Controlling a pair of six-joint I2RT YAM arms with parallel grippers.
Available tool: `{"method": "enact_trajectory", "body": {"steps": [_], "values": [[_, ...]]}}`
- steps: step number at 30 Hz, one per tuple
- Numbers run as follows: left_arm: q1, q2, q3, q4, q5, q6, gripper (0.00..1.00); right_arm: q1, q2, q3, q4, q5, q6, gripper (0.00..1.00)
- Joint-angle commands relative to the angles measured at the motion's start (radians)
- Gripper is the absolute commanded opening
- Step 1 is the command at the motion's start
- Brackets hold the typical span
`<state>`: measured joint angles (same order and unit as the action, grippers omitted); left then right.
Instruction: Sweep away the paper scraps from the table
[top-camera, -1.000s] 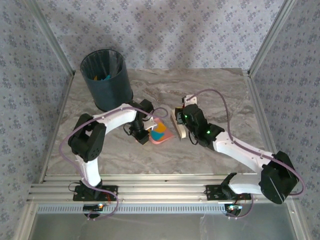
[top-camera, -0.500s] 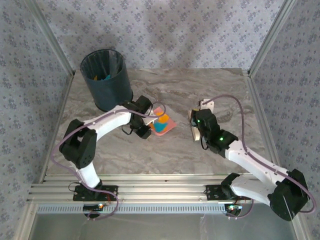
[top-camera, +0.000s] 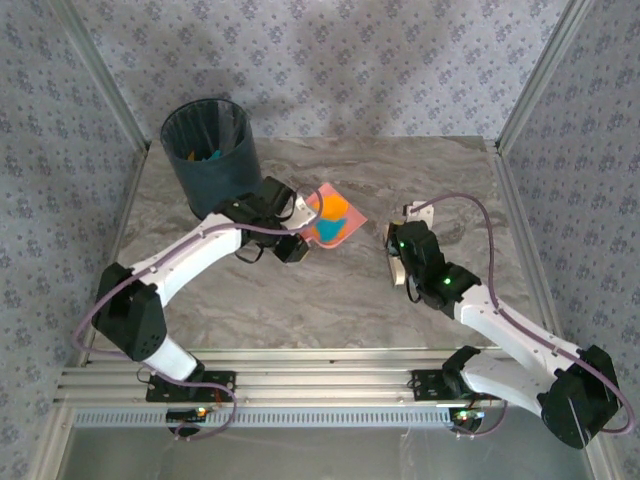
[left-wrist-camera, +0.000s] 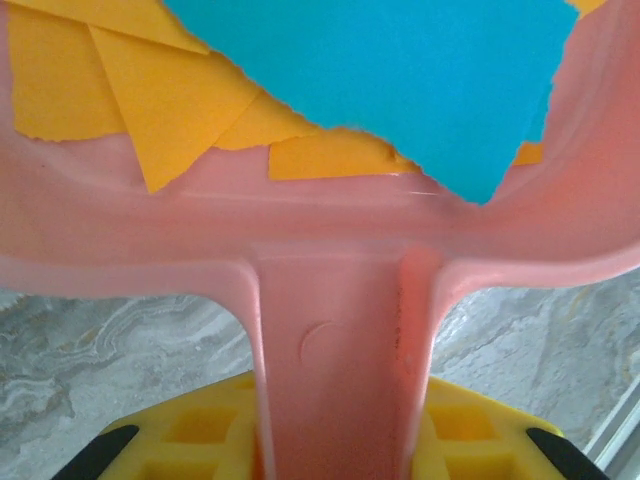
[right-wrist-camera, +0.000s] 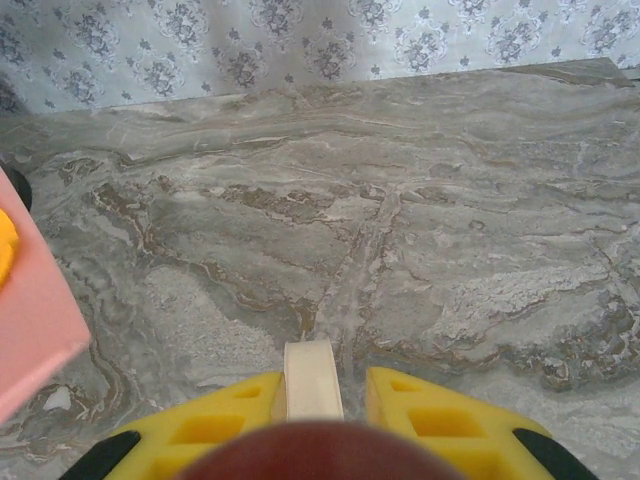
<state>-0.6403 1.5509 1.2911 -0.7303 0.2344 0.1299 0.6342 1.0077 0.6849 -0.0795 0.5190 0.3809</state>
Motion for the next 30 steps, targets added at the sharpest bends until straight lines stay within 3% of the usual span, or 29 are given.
{"method": "enact_trajectory", "body": {"steps": [1,10,30], "values": [[0.018,-0.037,0.104,-0.035,0.069,-0.028,0.00,-0.004,-0.013,0.002,0.025,-0.004,-0.006,0.00],[0.068,-0.054,0.205,-0.065,0.211,-0.060,0.00,-0.005,-0.013,-0.002,0.026,-0.007,0.004,0.00],[0.302,-0.016,0.437,-0.133,0.355,-0.206,0.00,-0.003,-0.023,0.001,0.013,-0.019,0.001,0.00]]}}
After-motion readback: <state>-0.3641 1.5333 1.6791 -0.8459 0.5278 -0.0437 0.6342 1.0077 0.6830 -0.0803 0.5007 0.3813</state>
